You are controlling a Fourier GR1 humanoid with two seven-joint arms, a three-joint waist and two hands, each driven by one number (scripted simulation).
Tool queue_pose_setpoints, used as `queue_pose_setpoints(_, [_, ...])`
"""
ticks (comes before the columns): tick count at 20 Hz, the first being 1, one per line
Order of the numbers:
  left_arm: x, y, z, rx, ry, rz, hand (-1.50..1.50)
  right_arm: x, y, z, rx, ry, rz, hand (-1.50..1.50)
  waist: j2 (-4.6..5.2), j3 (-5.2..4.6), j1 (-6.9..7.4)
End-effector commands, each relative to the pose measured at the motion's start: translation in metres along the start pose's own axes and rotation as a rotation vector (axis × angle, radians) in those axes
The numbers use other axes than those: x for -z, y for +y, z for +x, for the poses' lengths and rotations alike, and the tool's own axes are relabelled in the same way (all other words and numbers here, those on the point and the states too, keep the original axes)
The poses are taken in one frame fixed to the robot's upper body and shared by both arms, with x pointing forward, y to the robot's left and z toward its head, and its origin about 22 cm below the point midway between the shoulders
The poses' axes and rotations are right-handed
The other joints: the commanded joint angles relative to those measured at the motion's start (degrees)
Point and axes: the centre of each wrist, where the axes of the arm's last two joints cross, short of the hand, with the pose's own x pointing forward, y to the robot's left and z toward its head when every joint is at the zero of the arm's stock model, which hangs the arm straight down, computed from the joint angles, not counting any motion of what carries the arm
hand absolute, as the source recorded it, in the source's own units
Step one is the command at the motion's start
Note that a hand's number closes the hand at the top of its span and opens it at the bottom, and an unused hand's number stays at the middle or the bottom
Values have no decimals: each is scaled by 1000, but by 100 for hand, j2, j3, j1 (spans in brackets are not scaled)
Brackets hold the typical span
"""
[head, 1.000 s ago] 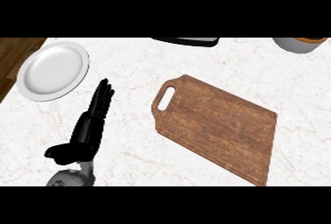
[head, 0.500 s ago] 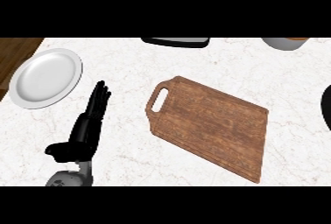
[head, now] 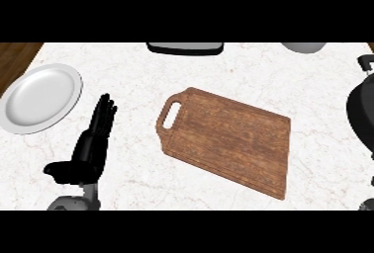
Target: Pick the bell pepper from the cutting board and place it in the pot
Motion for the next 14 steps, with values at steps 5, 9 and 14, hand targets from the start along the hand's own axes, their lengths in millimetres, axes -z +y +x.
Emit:
queue_pose_setpoints(5, [-9, 0, -1, 4, 4, 26, 0, -28, 44, -20, 41, 272, 176, 150, -70, 6, -170])
queue_pose_setpoints(9, [-1, 1, -13, 15, 23, 55, 0, -20, 70, -38, 15, 331, 259, 150, -45, 2, -289])
queue_pose_setpoints(14, [-9, 15, -3, -12, 28, 44, 0, 4, 83, -58, 31, 509, 384, -150, -92, 4, -259])
